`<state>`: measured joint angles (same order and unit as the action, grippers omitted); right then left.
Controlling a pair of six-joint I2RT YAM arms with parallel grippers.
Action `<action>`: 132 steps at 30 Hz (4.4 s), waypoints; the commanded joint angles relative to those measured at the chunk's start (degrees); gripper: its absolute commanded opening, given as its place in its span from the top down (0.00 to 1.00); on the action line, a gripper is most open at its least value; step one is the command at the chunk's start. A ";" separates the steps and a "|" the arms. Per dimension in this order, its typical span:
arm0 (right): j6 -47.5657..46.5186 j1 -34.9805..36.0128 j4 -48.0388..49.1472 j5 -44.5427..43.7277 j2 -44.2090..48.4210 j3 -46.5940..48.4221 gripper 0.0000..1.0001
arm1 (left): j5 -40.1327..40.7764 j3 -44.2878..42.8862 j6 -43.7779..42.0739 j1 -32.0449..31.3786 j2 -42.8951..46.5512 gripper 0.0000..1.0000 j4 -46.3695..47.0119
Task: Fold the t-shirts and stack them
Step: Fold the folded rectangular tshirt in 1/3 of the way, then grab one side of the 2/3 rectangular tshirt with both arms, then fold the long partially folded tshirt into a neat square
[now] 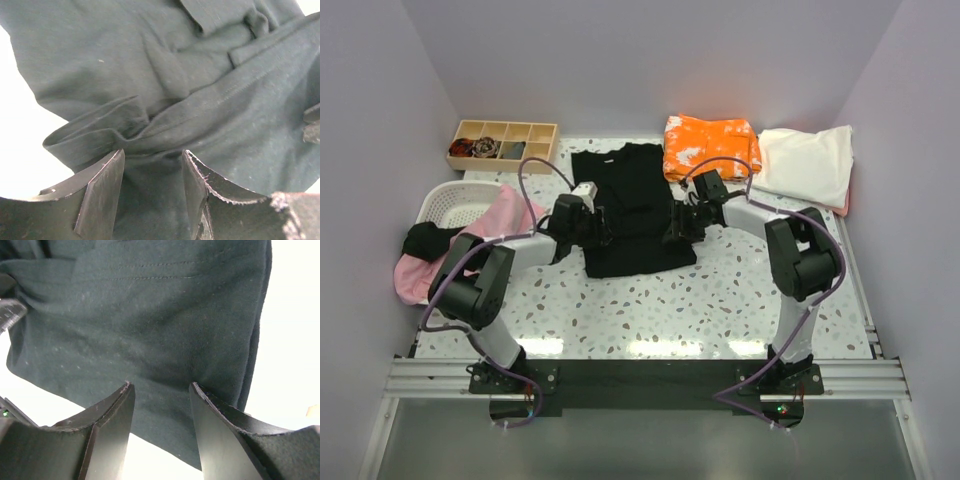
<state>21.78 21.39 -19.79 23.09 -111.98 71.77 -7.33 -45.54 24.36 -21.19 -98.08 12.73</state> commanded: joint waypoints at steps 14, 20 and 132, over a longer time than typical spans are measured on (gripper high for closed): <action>-4.29 0.23 -0.95 -8.49 12.13 -4.27 0.42 | -2.43 -3.07 -2.65 0.10 10.18 0.43 -0.94; -3.50 -0.91 -4.55 -13.51 13.55 -5.76 0.37 | 3.12 3.16 0.51 0.01 17.83 0.32 -8.33; 3.61 -8.98 -8.10 10.04 -25.91 46.11 0.54 | -13.49 -36.11 7.01 10.29 -16.24 0.70 -22.33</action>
<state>23.35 15.25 -32.23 30.20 -133.10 116.22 -15.33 -78.11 30.68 -12.84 -108.07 -16.95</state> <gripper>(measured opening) 0.367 0.136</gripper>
